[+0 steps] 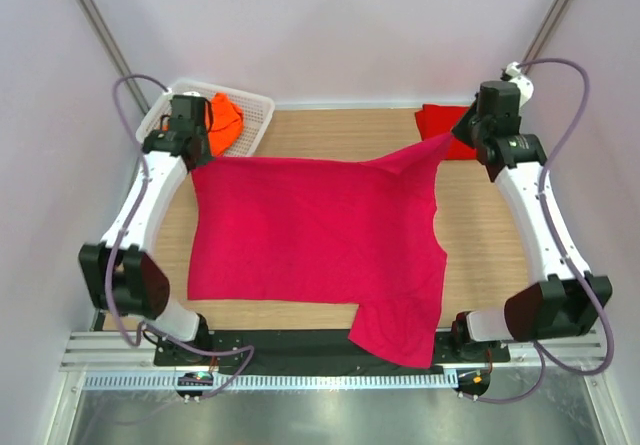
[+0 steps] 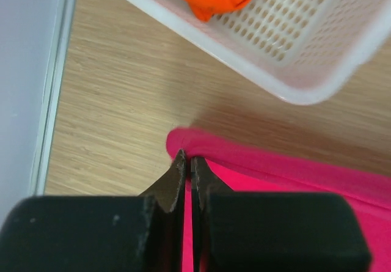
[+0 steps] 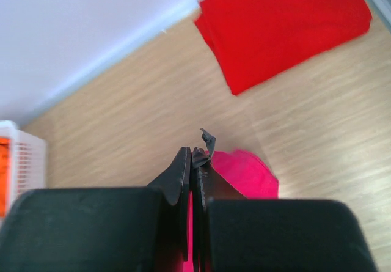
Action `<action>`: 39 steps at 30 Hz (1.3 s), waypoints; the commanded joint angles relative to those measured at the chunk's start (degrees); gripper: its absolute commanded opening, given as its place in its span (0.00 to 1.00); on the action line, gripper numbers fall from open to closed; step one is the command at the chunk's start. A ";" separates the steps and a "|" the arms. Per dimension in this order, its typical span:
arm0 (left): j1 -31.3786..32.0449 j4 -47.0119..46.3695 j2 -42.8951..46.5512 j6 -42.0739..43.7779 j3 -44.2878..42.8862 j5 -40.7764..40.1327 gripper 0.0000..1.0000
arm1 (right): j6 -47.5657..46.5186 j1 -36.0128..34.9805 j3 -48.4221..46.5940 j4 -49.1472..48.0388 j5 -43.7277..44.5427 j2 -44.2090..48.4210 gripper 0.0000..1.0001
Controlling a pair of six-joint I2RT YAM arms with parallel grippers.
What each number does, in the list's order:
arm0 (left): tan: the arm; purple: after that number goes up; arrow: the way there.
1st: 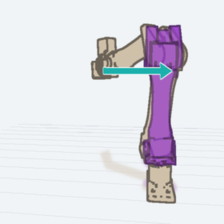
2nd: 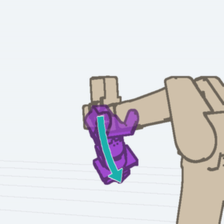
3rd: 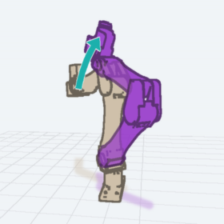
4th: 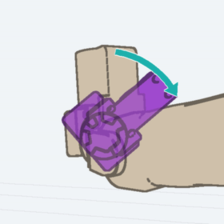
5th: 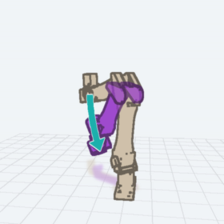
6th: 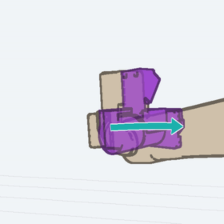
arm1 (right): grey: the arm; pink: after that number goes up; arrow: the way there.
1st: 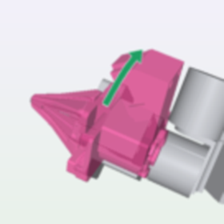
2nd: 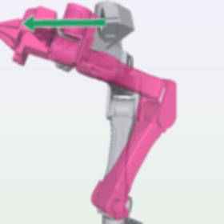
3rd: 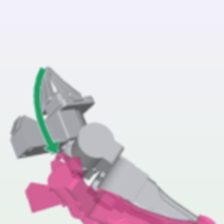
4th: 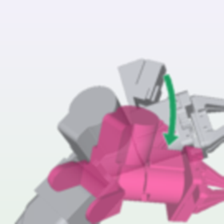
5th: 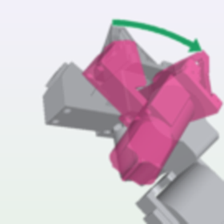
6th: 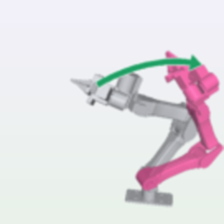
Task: Fold and stack the t-shirts
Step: Flatten the tshirt out
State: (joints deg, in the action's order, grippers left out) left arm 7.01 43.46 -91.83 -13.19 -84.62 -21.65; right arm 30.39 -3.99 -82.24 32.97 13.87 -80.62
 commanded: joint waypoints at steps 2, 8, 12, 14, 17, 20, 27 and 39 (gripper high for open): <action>-0.24 2.76 14.71 -5.96 -6.86 3.10 0.00 | 3.61 0.30 -9.06 -0.01 -1.91 8.63 0.01; 0.02 3.37 29.05 -10.80 -12.58 6.09 0.00 | 4.67 -0.67 -16.97 -4.23 -3.32 18.81 0.01; 3.36 5.67 33.54 -11.24 -20.13 6.43 0.00 | 3.10 -0.67 -26.29 -2.48 -3.06 21.46 0.01; 3.98 5.67 35.57 -12.20 -21.81 6.97 0.00 | 2.83 -0.67 -30.76 -1.77 -2.97 23.13 0.01; 4.51 5.93 39.96 -12.39 -25.76 6.98 0.00 | 1.96 -0.76 -34.99 -0.98 -2.79 25.07 0.01; 5.12 6.45 43.92 -11.60 -30.33 3.56 0.00 | 0.99 -0.67 -39.29 -0.10 -2.53 26.56 0.01; 5.65 12.08 43.67 -9.22 -39.66 1.52 0.00 | 0.02 -0.67 -49.15 2.01 -2.97 23.14 0.01; 5.65 8.66 39.36 -14.14 -10.27 3.90 0.00 | 0.72 -0.67 -27.05 -0.26 2.57 23.13 0.01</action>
State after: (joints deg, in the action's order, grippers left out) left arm 12.53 52.03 -48.95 -26.48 -103.96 -16.95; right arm 31.62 -4.64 -117.14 34.44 13.13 -56.51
